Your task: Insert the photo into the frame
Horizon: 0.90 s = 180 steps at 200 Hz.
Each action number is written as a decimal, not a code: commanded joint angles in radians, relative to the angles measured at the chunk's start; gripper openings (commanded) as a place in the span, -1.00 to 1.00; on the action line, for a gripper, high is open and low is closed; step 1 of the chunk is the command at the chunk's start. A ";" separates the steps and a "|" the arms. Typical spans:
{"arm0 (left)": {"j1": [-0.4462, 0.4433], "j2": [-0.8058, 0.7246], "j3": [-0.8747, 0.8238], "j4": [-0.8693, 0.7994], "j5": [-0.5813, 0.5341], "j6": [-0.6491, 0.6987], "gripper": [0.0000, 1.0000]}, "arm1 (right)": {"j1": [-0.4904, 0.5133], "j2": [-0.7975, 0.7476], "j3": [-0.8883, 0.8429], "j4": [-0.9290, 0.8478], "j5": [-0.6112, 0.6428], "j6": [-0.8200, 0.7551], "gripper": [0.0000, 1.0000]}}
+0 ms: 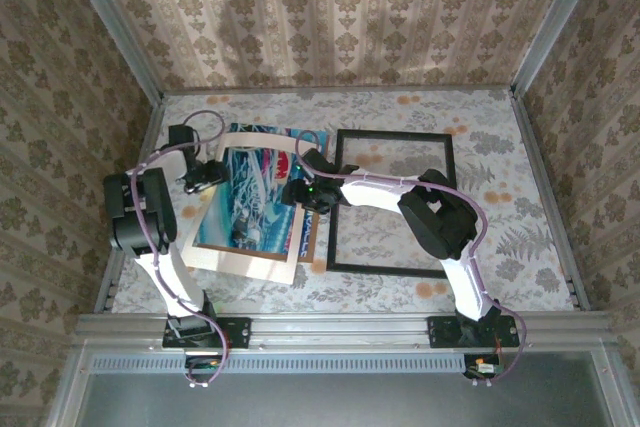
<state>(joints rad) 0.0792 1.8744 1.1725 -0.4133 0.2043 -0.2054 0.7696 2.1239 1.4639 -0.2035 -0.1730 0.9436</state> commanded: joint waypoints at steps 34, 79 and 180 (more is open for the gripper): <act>-0.053 0.047 0.063 -0.120 -0.066 0.050 -0.22 | -0.006 0.045 0.005 0.010 -0.017 0.004 0.31; -0.054 0.048 0.072 -0.124 -0.076 0.053 -0.39 | -0.006 0.044 0.005 0.010 -0.019 0.000 0.31; -0.058 0.039 0.093 -0.137 -0.127 0.072 -0.64 | -0.020 -0.039 -0.004 -0.008 -0.040 -0.038 0.41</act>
<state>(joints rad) 0.0330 1.9049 1.2457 -0.4984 0.0822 -0.1555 0.7578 2.1223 1.4635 -0.1963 -0.1963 0.9352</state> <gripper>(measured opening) 0.193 0.697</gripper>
